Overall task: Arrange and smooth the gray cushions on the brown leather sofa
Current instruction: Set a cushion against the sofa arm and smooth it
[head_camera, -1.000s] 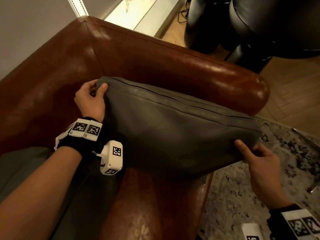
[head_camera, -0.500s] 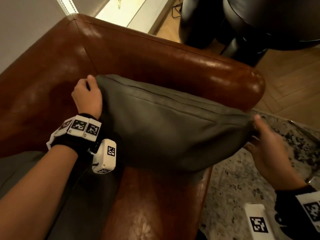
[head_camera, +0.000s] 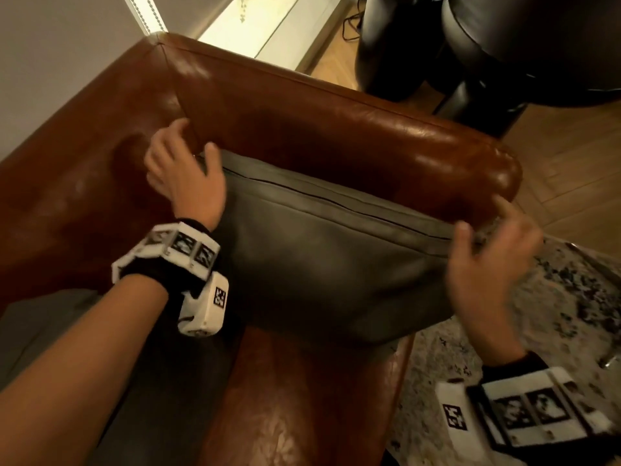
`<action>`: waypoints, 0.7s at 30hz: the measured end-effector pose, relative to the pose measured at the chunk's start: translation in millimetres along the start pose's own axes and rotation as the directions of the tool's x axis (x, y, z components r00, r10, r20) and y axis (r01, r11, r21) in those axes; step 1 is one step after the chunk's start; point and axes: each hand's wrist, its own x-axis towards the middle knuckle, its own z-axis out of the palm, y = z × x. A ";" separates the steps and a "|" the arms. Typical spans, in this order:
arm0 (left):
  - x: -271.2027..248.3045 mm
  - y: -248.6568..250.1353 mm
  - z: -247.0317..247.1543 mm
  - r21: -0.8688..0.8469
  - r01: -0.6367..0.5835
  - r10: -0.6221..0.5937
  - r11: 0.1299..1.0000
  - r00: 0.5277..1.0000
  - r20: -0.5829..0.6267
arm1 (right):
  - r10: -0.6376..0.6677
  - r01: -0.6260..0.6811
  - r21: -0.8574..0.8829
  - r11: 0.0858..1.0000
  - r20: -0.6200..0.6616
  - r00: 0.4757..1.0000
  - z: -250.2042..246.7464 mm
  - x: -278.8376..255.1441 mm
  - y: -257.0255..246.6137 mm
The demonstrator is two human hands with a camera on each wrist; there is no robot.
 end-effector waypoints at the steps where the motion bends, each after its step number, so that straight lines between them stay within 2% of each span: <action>1: -12.6 12.1 1.8 -0.046 -0.195 0.195 0.980 0.981 -0.009 | -0.172 0.172 -0.011 0.985 -0.006 0.985 10.7 -6.9 -23.1; 2: -27.4 23.2 6.4 -0.129 -0.364 0.374 0.922 0.925 0.062 | -0.316 0.316 0.015 0.949 0.054 0.947 25.6 -15.5 -46.5; 3: -42.1 30.8 13.4 -0.177 -0.493 0.521 0.852 0.832 0.191 | -0.403 0.400 0.054 0.915 0.157 0.902 44.3 -25.0 -68.5; 4: -55.4 35.2 20.8 -0.147 -0.602 0.611 0.785 0.713 0.344 | -0.411 0.405 0.085 0.910 0.305 0.859 63.6 -31.9 -85.9; 5: -63.6 34.6 27.5 -0.071 -0.687 0.625 0.723 0.607 0.491 | -0.357 0.356 0.090 0.930 0.451 0.818 79.8 -34.8 -99.6; 6: -64.6 31.2 31.2 0.011 -0.731 0.589 0.682 0.558 0.585 | -0.288 0.308 0.062 0.950 0.561 0.776 94.6 -33.7 -102.7; 7: -57.2 23.7 31.5 0.082 -0.718 0.527 0.691 0.578 0.623 | -0.258 0.309 0.021 0.951 0.607 0.752 104.1 -29.5 -94.6; 9: -30.8 1.9 27.0 0.219 -0.619 0.417 0.755 0.710 0.568 | -0.290 0.414 -0.103 0.904 0.564 0.773 98.5 -17.2 -60.9; 10: -14.8 -9.7 20.3 0.295 -0.527 0.328 0.797 0.787 0.522 | -0.285 0.434 -0.198 0.879 0.512 0.811 86.4 -9.1 -39.7; 11: -0.6 -19.5 10.3 0.337 -0.398 0.217 0.853 0.858 0.465 | -0.242 0.396 -0.289 0.872 0.448 0.861 69.8 -0.1 -18.2; 13: 14.0 -33.3 -7.7 0.228 -0.120 0.042 0.966 0.947 0.317 | -0.042 0.200 -0.449 0.871 0.337 0.941 29.7 13.8 17.9; 15: 13.0 -37.8 -12.8 0.065 0.078 -0.089 0.995 0.976 0.198 | 0.156 -0.019 -0.442 0.897 0.276 0.948 -3.6 17.8 38.4; 17: 8.0 -36.5 -8.7 -0.030 0.230 -0.221 0.973 0.959 0.177 | 0.179 -0.121 -0.193 0.974 0.319 0.931 -14.0 14.7 43.4; 19: 9.5 -29.4 -6.6 -0.103 0.286 -0.271 0.953 0.953 0.137 | 0.147 -0.170 0.046 0.984 0.319 0.936 -11.1 13.7 45.3; 21: 20.0 -20.8 -6.5 -0.150 0.255 -0.248 0.955 0.967 0.065 | 0.111 -0.168 0.238 0.957 0.236 0.965 -3.5 20.6 40.3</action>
